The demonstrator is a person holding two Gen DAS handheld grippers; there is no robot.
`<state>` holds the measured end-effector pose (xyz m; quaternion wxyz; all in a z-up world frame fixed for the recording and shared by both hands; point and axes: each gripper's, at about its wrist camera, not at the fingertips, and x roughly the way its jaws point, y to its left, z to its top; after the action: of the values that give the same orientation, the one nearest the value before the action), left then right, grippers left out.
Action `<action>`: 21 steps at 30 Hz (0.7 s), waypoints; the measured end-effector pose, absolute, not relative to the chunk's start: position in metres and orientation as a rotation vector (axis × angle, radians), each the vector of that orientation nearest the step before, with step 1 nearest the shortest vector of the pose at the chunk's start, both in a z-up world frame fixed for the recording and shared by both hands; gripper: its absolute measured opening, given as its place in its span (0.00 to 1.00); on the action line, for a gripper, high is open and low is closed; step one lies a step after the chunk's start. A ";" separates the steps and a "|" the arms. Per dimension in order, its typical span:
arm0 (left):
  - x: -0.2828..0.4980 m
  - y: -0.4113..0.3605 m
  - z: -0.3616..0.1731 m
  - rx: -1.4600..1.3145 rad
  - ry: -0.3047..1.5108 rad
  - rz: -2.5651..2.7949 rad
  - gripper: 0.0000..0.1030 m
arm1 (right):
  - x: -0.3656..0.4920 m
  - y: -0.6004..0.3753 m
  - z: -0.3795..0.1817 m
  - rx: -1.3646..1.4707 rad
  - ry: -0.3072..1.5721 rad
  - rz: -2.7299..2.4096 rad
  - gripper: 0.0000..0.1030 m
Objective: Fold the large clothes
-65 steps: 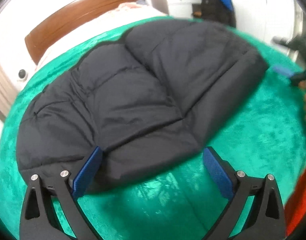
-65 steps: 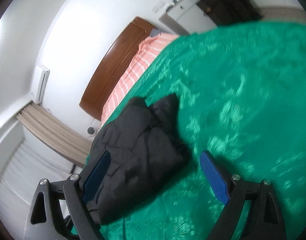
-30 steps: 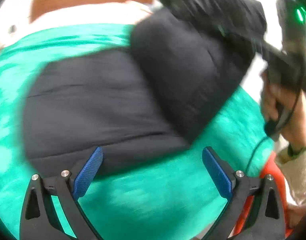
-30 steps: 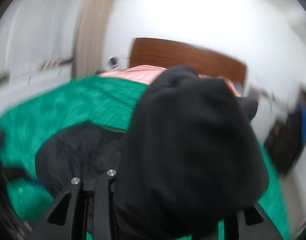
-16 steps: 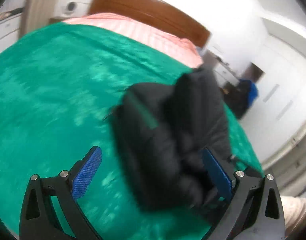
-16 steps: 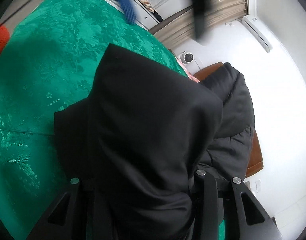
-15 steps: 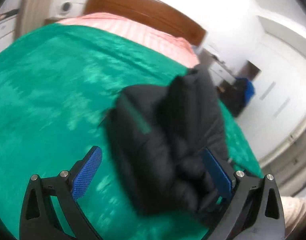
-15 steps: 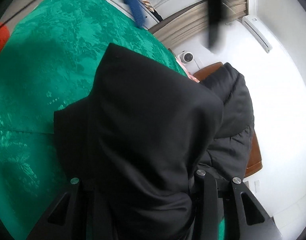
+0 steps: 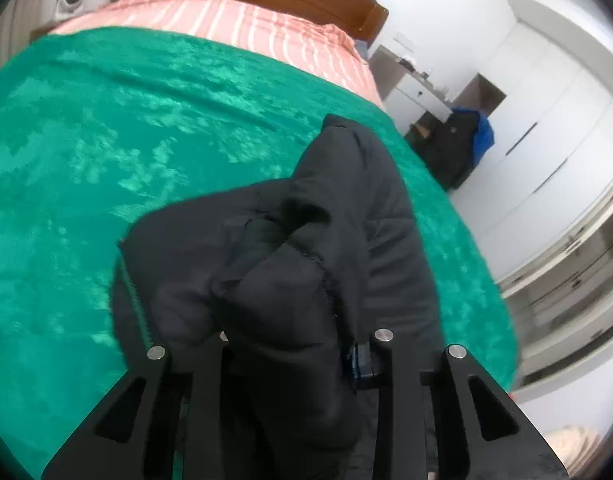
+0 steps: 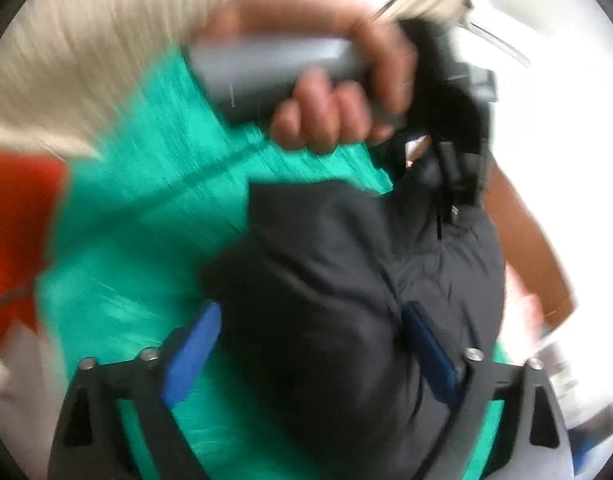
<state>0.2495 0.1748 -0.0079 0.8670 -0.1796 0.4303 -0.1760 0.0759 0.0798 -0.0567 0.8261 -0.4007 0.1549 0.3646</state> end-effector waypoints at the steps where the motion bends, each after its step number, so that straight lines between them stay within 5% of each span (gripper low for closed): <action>1: 0.248 0.180 -0.009 -0.380 0.902 -0.365 0.28 | 0.072 0.071 -0.044 -0.769 0.362 0.817 0.89; 10: 0.236 0.225 -0.050 -0.477 0.927 -0.293 0.38 | 0.204 0.024 0.058 -0.136 0.473 0.617 0.93; 17: 0.244 0.242 -0.078 -0.605 0.935 -0.290 0.43 | 0.265 0.081 -0.032 -0.245 0.636 0.631 0.96; 21: 0.252 0.236 -0.093 -0.607 0.946 -0.309 0.44 | 0.243 0.080 -0.068 -0.321 0.489 0.564 1.00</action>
<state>0.2521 0.2365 -0.0930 0.8349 -0.2868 0.4465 -0.1458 0.2429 0.0796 -0.0682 0.9186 -0.1563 0.2379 0.2742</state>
